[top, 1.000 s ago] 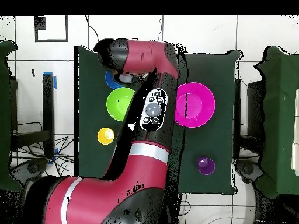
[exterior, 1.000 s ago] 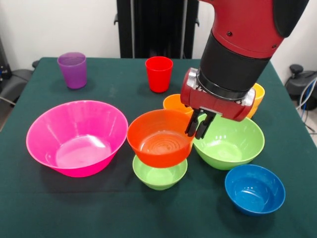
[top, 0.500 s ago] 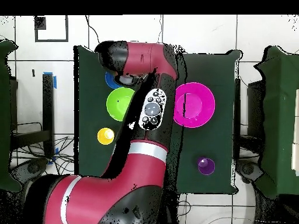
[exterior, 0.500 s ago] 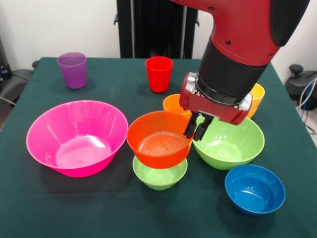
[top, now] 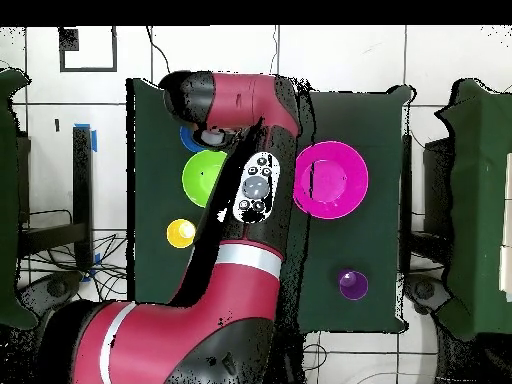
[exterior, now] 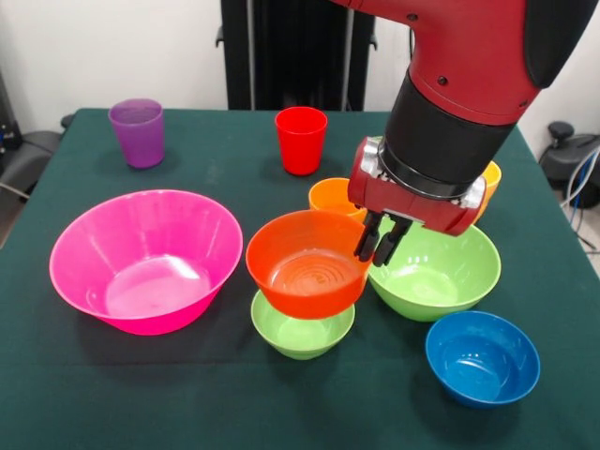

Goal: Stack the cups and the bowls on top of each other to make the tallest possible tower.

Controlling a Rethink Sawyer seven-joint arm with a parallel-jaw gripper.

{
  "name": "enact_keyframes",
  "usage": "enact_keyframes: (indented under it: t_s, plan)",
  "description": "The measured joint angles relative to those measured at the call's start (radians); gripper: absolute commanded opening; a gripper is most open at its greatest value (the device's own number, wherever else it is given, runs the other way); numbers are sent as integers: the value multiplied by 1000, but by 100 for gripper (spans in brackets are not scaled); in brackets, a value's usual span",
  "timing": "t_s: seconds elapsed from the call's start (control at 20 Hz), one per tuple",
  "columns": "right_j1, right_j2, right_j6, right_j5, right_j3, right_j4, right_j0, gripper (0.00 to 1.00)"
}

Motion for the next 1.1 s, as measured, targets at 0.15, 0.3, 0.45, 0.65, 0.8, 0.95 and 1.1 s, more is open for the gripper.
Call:
enact_keyframes:
  t_s: [0.15,0.3,0.45,0.65,0.8,0.95,1.1]
  plan:
    - [1,-1,0,0,0,0,0,0]
    - [3,-2,0,0,0,0,1,0]
    - [5,-3,0,0,0,0,1,0]
    - [13,-3,0,-15,0,0,1,0]
    - [23,-3,0,-26,0,0,1,0]
    - [41,-3,0,-34,0,0,1,0]
    - [52,-3,0,-36,0,0,1,0]
